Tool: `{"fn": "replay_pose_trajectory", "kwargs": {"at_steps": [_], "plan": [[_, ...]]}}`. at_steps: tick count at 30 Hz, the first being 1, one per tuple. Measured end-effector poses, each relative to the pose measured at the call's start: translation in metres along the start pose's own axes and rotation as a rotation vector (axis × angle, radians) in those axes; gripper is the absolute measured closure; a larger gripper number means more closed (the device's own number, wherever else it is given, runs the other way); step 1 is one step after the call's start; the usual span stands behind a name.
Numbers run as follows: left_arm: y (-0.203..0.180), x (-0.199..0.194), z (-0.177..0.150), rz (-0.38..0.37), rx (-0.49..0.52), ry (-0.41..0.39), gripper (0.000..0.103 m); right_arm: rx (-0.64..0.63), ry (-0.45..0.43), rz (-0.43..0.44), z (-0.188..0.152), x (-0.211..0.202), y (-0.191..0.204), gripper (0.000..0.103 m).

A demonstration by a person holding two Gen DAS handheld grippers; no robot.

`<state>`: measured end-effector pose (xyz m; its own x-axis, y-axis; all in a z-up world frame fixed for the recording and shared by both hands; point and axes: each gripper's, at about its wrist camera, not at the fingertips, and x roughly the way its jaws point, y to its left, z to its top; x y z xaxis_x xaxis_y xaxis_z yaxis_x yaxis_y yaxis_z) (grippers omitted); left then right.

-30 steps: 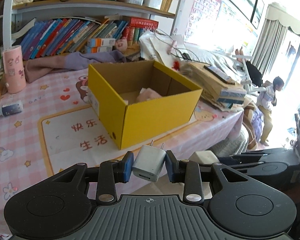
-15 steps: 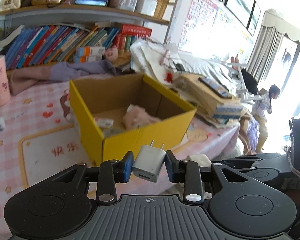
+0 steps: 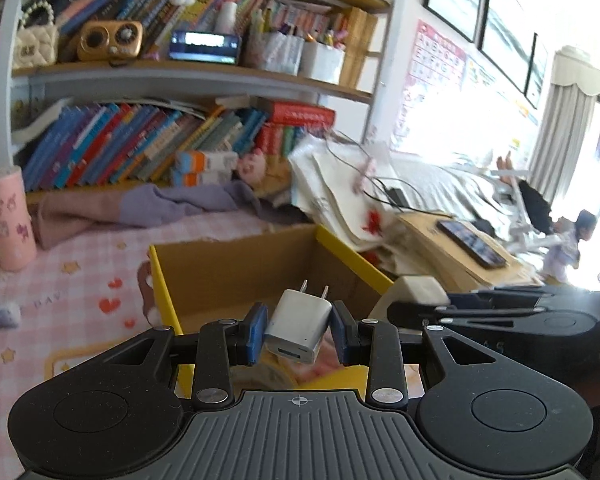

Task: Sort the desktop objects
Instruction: 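Lower the charger and cube into the yellow box and open both tools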

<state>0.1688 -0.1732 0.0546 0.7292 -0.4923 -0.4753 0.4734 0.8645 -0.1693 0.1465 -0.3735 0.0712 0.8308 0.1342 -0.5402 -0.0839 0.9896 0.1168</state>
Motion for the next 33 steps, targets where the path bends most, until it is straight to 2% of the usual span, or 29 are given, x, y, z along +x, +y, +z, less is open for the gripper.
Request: {"fn": "replay_pose_trajectory", "kwargs": {"at_steps": [8,18,22,25,27,29,31,33], "plan": [[-0.002,0.041,0.002,0.097,0.005,0.032,0.070,-0.067,-0.025,0.078,0.024,0.036,-0.012,0.071],[-0.004,0.071,-0.016,0.173,0.043,0.140,0.070,-0.143,0.140,0.138,0.013,0.089,-0.013,0.071],[-0.003,0.075,-0.018,0.189,0.050,0.163,0.070,-0.142,0.187,0.144,0.005,0.101,-0.016,0.070],[-0.003,0.074,-0.017,0.207,0.058,0.147,0.069,-0.134,0.202,0.142,0.003,0.105,-0.018,0.070],[-0.004,0.073,-0.016,0.206,0.056,0.144,0.065,-0.125,0.204,0.143,0.003,0.106,-0.020,0.069],[-0.005,0.071,-0.014,0.217,0.057,0.131,0.049,-0.115,0.200,0.145,0.003,0.106,-0.020,0.067],[-0.006,0.067,-0.013,0.230,0.057,0.110,0.044,-0.113,0.181,0.148,0.005,0.103,-0.021,0.059],[-0.007,0.063,-0.011,0.230,0.051,0.096,0.041,-0.118,0.163,0.146,0.007,0.099,-0.020,0.058]]}}
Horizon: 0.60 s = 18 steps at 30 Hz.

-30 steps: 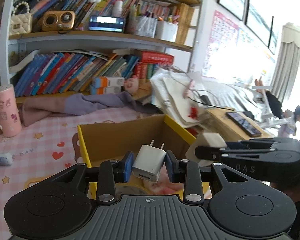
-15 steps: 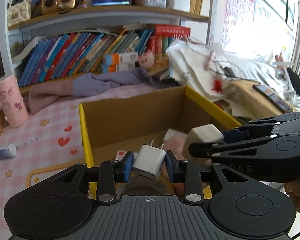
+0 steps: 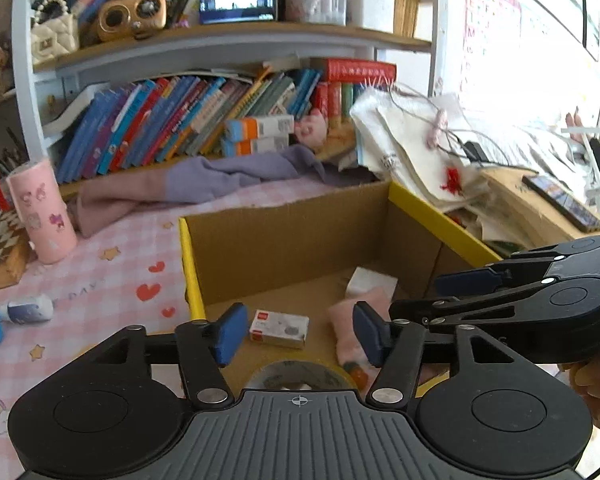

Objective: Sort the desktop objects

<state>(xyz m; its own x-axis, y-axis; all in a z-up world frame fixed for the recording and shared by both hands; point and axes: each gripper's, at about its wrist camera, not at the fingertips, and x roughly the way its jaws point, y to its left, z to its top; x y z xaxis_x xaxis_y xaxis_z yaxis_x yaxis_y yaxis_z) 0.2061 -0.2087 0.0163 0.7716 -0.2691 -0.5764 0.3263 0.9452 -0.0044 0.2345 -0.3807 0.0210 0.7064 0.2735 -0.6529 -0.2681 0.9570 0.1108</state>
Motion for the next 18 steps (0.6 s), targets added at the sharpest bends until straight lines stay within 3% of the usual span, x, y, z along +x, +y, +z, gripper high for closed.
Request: {"fn": "replay_pose_trajectory", "kwargs": {"at_steps": [8,18], "plan": [[0.002,-0.024,-0.002,0.017,-0.025,-0.044,0.031,-0.001,-0.034,-0.001,0.002,-0.015,0.006,0.055],[0.010,-0.049,-0.010,0.039,-0.052,-0.067,0.028,-0.024,-0.066,-0.012,-0.007,-0.035,0.021,0.052]]}}
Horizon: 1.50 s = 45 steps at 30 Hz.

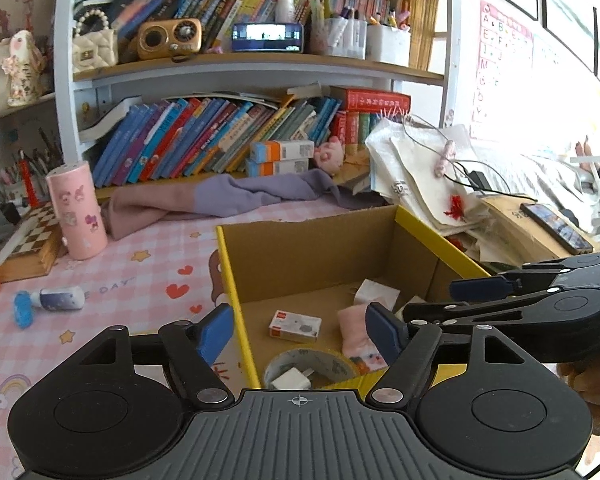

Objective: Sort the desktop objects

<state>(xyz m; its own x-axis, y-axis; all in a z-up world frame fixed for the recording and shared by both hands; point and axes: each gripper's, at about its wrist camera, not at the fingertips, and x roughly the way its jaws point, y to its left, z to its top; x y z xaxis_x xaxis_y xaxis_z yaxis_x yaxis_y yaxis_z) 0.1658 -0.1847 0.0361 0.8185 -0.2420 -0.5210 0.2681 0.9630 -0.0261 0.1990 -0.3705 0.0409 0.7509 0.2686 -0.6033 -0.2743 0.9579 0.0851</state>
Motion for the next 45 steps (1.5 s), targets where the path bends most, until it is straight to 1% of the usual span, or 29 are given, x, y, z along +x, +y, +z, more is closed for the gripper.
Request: {"fn": "replay_pose_trajectory", "kwargs": {"at_steps": [11,21,28,34,41,45], "plan": [[0.012,-0.023,-0.011,-0.021,-0.018,-0.005,0.028,0.018,-0.016,-0.066,-0.013,-0.024,0.006,0.052],[0.029,-0.040,-0.024,-0.064,-0.010,-0.003,0.028,0.056,-0.018,-0.151,-0.031,-0.043,0.022,0.052],[0.048,-0.059,-0.040,-0.094,-0.002,0.019,0.028,0.086,0.001,-0.191,-0.049,-0.054,0.049,0.052],[0.066,-0.080,-0.057,-0.115,0.005,0.043,0.028,0.096,0.030,-0.200,-0.066,-0.064,0.082,0.051],[0.083,-0.099,-0.077,-0.126,0.027,0.071,0.027,0.124,0.059,-0.193,-0.085,-0.072,0.120,0.051],[0.092,-0.107,-0.091,-0.125,0.052,0.105,0.027,0.167,0.099,-0.178,-0.098,-0.071,0.136,0.051]]}}
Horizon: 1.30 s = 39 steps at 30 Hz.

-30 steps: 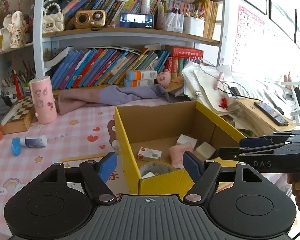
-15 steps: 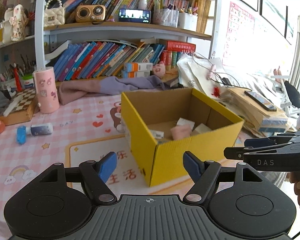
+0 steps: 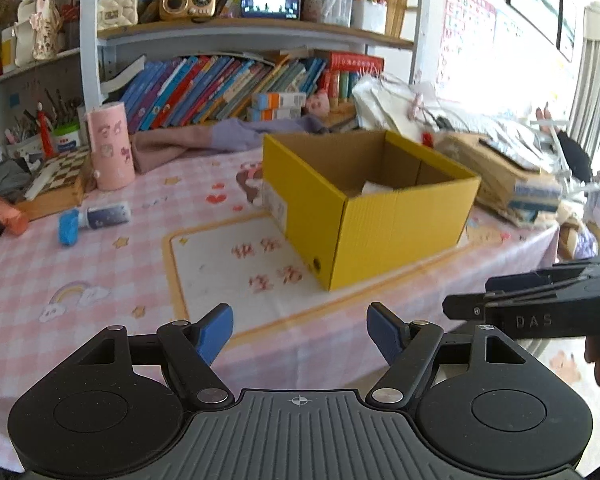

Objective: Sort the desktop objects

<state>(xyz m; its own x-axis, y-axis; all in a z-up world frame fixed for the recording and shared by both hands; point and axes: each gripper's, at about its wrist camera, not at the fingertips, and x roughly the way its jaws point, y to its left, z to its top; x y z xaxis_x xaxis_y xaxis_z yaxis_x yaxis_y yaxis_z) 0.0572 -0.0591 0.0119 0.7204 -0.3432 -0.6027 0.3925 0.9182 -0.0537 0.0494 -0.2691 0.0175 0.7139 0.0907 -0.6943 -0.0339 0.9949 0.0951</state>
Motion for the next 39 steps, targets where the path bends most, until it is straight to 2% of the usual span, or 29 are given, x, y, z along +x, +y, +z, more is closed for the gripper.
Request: {"fn": "replay_pose_trajectory", "kwargs": {"at_steps": [4,9,12,14,26,39], "plan": [[0.011,-0.012,-0.012,0.001,0.003,0.020,0.027,0.016,0.018,0.010,-0.011,-0.002,0.015,0.051],[0.026,-0.025,-0.024,0.019,-0.001,0.037,0.026,-0.023,0.028,0.045,-0.020,-0.003,0.043,0.051],[0.035,-0.033,-0.030,0.039,-0.001,0.037,0.021,-0.044,0.033,0.070,-0.022,-0.002,0.059,0.050],[0.042,-0.040,-0.034,0.055,-0.007,0.032,0.021,-0.056,0.037,0.087,-0.023,0.000,0.068,0.050],[0.085,-0.071,-0.052,0.172,-0.108,0.014,0.020,-0.193,0.058,0.196,-0.021,0.010,0.132,0.050],[0.114,-0.083,-0.065,0.229,-0.195,0.035,0.019,-0.318,0.090,0.272,-0.021,0.019,0.176,0.047]]}}
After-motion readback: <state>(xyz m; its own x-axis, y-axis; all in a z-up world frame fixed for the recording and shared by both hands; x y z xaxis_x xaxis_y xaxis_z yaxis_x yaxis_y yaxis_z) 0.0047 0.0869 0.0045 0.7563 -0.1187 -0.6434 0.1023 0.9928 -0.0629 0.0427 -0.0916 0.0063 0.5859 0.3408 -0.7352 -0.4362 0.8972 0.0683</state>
